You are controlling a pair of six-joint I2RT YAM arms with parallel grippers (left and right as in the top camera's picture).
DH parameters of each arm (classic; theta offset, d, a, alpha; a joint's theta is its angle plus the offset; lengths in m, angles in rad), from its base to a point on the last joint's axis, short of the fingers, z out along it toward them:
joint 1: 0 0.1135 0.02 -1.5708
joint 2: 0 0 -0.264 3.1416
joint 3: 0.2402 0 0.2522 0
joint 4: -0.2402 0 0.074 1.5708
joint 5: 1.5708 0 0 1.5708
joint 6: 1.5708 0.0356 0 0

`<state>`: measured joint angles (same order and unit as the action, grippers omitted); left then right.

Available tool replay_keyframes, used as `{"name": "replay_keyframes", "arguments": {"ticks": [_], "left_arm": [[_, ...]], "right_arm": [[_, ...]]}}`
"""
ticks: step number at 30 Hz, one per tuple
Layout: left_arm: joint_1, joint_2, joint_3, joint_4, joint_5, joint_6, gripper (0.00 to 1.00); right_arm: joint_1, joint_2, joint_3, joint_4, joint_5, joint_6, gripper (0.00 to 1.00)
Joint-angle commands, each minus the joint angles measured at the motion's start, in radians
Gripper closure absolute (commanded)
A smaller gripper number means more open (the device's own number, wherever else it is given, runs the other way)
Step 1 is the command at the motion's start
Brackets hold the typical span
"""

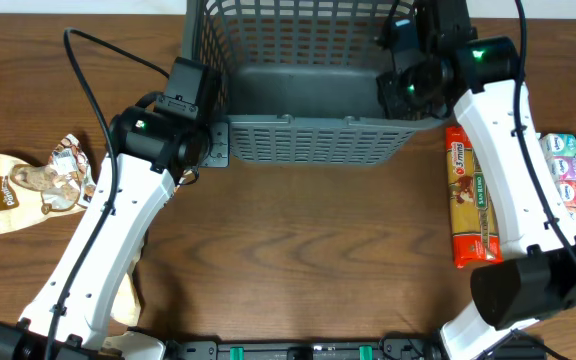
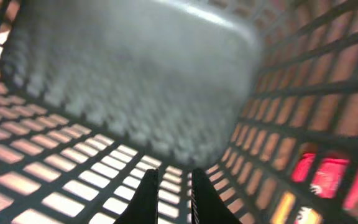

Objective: Pack container

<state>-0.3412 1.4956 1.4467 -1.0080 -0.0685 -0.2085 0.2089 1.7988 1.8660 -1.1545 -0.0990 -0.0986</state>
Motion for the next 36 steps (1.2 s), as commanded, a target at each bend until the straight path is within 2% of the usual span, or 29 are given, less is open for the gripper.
{"name": "replay_keyframes", "arguments": {"ticks": [1, 5, 7, 8, 9, 12, 16, 18, 22, 25, 29, 36], "left_arm": [[0.004, -0.032, 0.003, 0.003, -0.035, 0.047, 0.94], [0.004, -0.058, 0.003, 0.001, -0.050, 0.077, 0.88], [0.005, -0.071, 0.003, -0.004, -0.056, 0.077, 0.77], [0.005, -0.077, 0.003, -0.005, -0.056, 0.077, 0.68], [0.005, -0.085, 0.003, -0.006, -0.057, 0.077, 0.64], [0.004, -0.108, 0.003, -0.007, -0.066, 0.077, 0.60], [0.004, -0.138, 0.003, -0.008, -0.129, 0.077, 0.51], [0.004, -0.152, 0.003, -0.008, -0.155, 0.077, 0.49], [0.005, -0.171, 0.003, -0.016, -0.163, 0.077, 0.48], [0.005, -0.178, 0.003, -0.030, -0.181, 0.076, 0.48], [0.005, -0.184, 0.003, -0.037, -0.202, 0.076, 0.48], [0.005, -0.185, 0.003, -0.037, -0.211, 0.076, 0.48]], "right_arm": [[-0.011, -0.036, 0.014, 0.028, 0.077, -0.003, 0.93], [-0.014, -0.047, 0.035, 0.072, 0.097, -0.005, 0.89], [-0.014, -0.056, 0.061, 0.083, 0.101, -0.005, 0.87], [-0.014, -0.063, 0.076, 0.090, 0.104, -0.008, 0.86], [-0.014, -0.069, 0.090, 0.094, 0.113, -0.008, 0.82], [-0.014, -0.097, 0.150, 0.098, 0.163, -0.008, 0.76], [-0.026, -0.140, 0.219, 0.101, 0.233, -0.007, 0.71], [-0.045, -0.164, 0.234, 0.109, 0.280, 0.009, 0.71], [-0.134, -0.192, 0.234, 0.104, 0.400, 0.145, 0.71], [-0.233, -0.178, 0.231, 0.070, 0.351, 0.257, 0.76], [-0.346, -0.114, 0.230, 0.018, 0.135, 0.262, 0.78], [-0.380, 0.025, 0.230, -0.006, 0.024, 0.180, 0.80]]}}
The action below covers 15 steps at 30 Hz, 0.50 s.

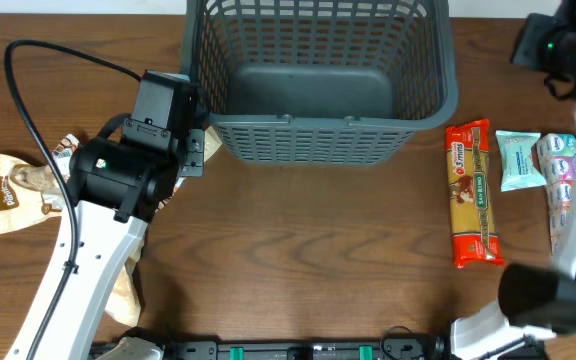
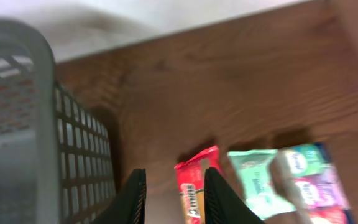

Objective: Pack container
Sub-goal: 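Open the right gripper and raise it off the basket rim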

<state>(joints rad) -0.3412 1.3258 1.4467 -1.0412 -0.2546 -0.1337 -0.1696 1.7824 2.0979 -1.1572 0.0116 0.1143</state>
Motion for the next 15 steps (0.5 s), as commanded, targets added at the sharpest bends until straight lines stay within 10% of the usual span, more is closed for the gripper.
{"name": "replay_keyframes", "arguments": {"ticks": [1, 15], "left_arm": [[0.005, -0.015, 0.003, -0.005, -0.024, 0.001, 0.48], [0.005, -0.015, 0.003, -0.012, -0.027, 0.002, 0.48]], "right_arm": [[-0.001, 0.058, -0.002, -0.001, -0.102, -0.047, 0.80], [0.000, 0.240, -0.002, 0.045, -0.237, -0.146, 0.81]]}}
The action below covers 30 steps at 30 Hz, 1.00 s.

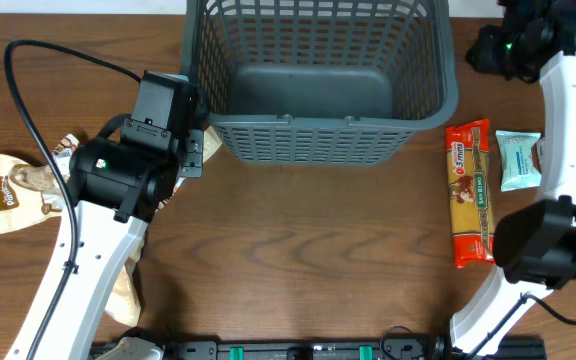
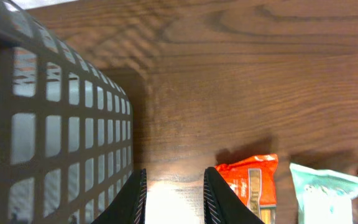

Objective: Pack container
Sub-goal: 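Open the right gripper and raise it off the basket rim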

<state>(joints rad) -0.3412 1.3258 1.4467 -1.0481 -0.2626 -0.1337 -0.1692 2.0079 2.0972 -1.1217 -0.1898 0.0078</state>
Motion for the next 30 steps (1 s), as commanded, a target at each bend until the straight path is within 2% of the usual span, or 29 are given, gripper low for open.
{"name": "replay_keyframes", "arguments": {"ticks": [1, 13, 30], "left_arm": [[0.005, -0.015, 0.003, -0.005, -0.020, 0.002, 0.48], [0.005, -0.015, 0.003, -0.004, -0.020, 0.002, 0.48], [0.005, -0.015, 0.003, -0.004, -0.020, 0.002, 0.48]], "right_arm": [[0.000, 0.015, -0.001, 0.016, -0.050, -0.052, 0.80], [0.000, 0.016, -0.001, 0.074, -0.272, -0.163, 0.71], [0.010, 0.016, -0.001, 0.069, -0.417, -0.245, 0.68]]}}
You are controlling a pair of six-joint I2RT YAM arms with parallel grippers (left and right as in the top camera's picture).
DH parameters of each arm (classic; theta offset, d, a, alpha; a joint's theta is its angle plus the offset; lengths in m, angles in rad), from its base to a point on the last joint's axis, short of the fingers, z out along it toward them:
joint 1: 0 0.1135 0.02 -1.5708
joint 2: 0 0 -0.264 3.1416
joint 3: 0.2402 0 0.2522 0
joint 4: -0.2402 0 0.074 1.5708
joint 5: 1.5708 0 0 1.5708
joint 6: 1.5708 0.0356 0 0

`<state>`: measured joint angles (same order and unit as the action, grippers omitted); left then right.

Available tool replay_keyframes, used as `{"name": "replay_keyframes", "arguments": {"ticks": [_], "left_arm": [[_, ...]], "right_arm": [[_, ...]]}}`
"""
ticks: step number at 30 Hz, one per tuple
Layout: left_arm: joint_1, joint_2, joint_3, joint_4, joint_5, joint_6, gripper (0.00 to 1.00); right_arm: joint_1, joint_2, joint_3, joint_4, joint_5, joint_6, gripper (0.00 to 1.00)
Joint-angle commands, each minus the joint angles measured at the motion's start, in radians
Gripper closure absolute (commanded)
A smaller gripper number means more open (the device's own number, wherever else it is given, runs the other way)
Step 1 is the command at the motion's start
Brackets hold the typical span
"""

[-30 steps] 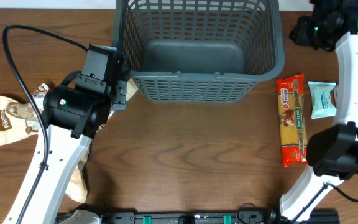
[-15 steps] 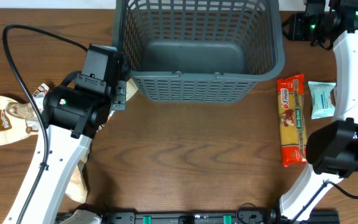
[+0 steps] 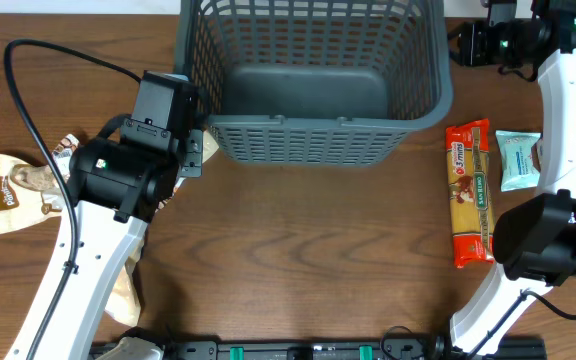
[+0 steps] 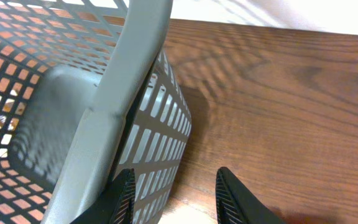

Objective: Pack container
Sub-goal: 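Open the right gripper and raise it off the basket rim, then release the basket rim with the left gripper and retract left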

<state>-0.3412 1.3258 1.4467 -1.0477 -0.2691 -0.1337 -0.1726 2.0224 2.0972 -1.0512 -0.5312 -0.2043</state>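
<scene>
The grey plastic basket [image 3: 313,120] stands empty at the back middle of the table. My right gripper [image 3: 465,45] is at its right rim, open with nothing between the fingers. In the right wrist view the basket's rim [image 4: 129,81] and slotted wall fill the left side. There the right gripper [image 4: 178,198] has its left finger [image 4: 122,199] close against the outer wall and the other finger over bare wood. My left gripper [image 3: 196,152] sits at the basket's front left corner; its jaws are not clear from above.
An orange pasta packet [image 3: 471,195] and a teal tissue pack [image 3: 518,160] lie right of the basket. A brown printed bag [image 3: 18,190] and a crumpled wrapper [image 3: 68,155] lie at the far left. The right arm runs down the right edge.
My right gripper has moved left to the basket's right rim and its jaws stand wider apart. The basket sits slightly further left. The left arm is unchanged.
My right gripper was first inside the basket, nearly shut and empty. Then it was out past the basket at the far right, jaws parted, over the packets. Then it was beside the basket's right wall, and now it is against that wall at the rim.
</scene>
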Motion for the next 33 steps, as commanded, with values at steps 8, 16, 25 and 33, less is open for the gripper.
{"name": "replay_keyframes", "arguments": {"ticks": [8, 16, 25, 33], "left_arm": [[0.005, -0.015, 0.003, -0.005, -0.013, 0.002, 0.48], [0.005, -0.015, 0.003, -0.005, -0.013, 0.002, 0.48], [0.005, -0.015, 0.003, -0.005, -0.013, 0.002, 0.48], [0.066, -0.043, 0.003, -0.047, -0.065, -0.066, 0.47]], "right_arm": [[0.031, 0.001, -0.001, -0.018, -0.080, -0.056, 0.67], [0.049, 0.002, -0.001, -0.019, -0.079, -0.063, 0.67], [0.049, 0.001, -0.001, -0.019, -0.074, -0.066, 0.55], [0.018, -0.003, 0.008, -0.019, 0.316, 0.118, 0.28]]}}
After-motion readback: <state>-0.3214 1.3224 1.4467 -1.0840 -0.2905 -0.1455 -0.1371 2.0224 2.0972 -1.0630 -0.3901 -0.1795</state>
